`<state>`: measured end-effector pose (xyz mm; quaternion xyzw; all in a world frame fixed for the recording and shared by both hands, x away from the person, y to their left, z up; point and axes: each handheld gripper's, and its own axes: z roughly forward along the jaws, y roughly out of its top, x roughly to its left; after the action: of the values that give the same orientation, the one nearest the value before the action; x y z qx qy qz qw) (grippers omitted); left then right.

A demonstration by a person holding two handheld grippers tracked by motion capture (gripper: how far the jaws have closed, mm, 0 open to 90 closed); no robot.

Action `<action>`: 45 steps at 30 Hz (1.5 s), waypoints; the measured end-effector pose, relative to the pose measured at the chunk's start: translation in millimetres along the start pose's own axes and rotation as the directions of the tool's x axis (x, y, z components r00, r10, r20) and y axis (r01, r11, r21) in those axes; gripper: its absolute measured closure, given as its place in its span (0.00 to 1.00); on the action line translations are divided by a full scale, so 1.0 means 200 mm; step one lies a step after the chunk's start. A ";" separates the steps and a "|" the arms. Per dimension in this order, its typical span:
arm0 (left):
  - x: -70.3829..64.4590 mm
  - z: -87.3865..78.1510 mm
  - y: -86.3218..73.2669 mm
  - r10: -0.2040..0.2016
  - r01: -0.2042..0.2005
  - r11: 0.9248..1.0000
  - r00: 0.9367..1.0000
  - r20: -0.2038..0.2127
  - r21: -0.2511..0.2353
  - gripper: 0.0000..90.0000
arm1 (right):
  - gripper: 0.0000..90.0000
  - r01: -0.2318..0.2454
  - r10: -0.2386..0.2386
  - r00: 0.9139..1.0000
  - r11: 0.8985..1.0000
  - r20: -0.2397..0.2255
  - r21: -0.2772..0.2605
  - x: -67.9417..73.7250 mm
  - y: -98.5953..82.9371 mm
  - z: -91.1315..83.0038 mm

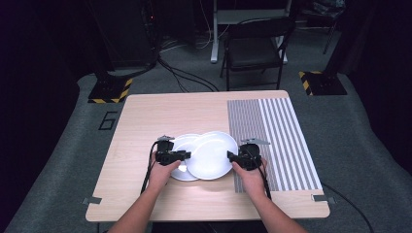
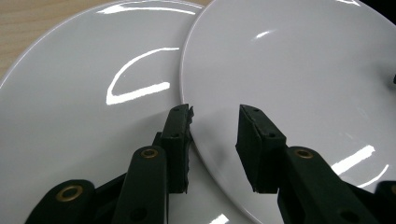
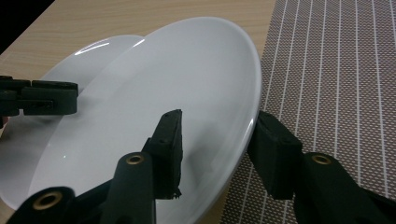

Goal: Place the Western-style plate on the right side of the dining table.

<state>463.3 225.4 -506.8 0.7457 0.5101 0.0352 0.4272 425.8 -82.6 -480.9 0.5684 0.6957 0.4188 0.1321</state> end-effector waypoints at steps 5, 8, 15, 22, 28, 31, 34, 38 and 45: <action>-0.01 0.00 0.00 0.009 -0.009 1.000 1.000 -0.008 -0.001 0.72 | 0.69 0.020 -0.019 1.000 1.000 -0.002 0.014 -0.02 -0.01 -0.03; 0.00 0.00 0.00 0.011 -0.011 1.000 1.000 -0.004 -0.002 0.72 | 0.70 0.026 -0.026 1.000 1.000 -0.008 0.014 -0.03 -0.02 -0.03; -0.01 0.01 -0.01 0.005 -0.005 1.000 1.000 -0.004 0.009 0.72 | 0.71 0.010 -0.009 1.000 1.000 -0.015 0.020 -0.04 -0.03 -0.03; -0.01 0.01 -0.01 -0.003 0.003 1.000 1.000 0.017 -0.011 0.72 | 0.71 -0.048 0.050 0.998 0.998 -0.043 0.030 -0.08 -0.07 -0.03; -0.02 0.01 -0.01 -0.001 0.001 1.000 1.000 0.024 -0.012 0.70 | 0.71 -0.062 0.063 0.997 0.998 -0.049 0.026 -0.09 -0.08 -0.03; -0.02 0.01 -0.01 -0.002 0.003 1.000 1.000 0.029 -0.014 0.70 | 0.71 -0.070 0.071 0.996 0.997 -0.052 0.025 -0.09 -0.09 -0.03; -0.02 0.01 -0.01 -0.003 0.003 1.000 0.999 0.036 -0.016 0.69 | 0.71 -0.080 0.081 0.995 0.997 -0.057 0.022 -0.10 -0.10 -0.02; -0.03 0.01 -0.01 -0.007 0.008 1.000 0.999 0.043 -0.020 0.68 | 0.71 -0.090 0.092 0.994 0.996 -0.064 0.027 -0.11 -0.11 -0.02; -0.03 0.02 -0.02 -0.016 0.017 1.000 0.998 0.063 -0.016 0.67 | 0.72 -0.120 0.123 0.989 0.992 -0.083 0.038 -0.13 -0.12 -0.02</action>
<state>459.1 219.2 -508.9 0.7384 0.5023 0.0124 0.4497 415.4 -107.3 -502.9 0.5935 0.6717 0.4382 0.0672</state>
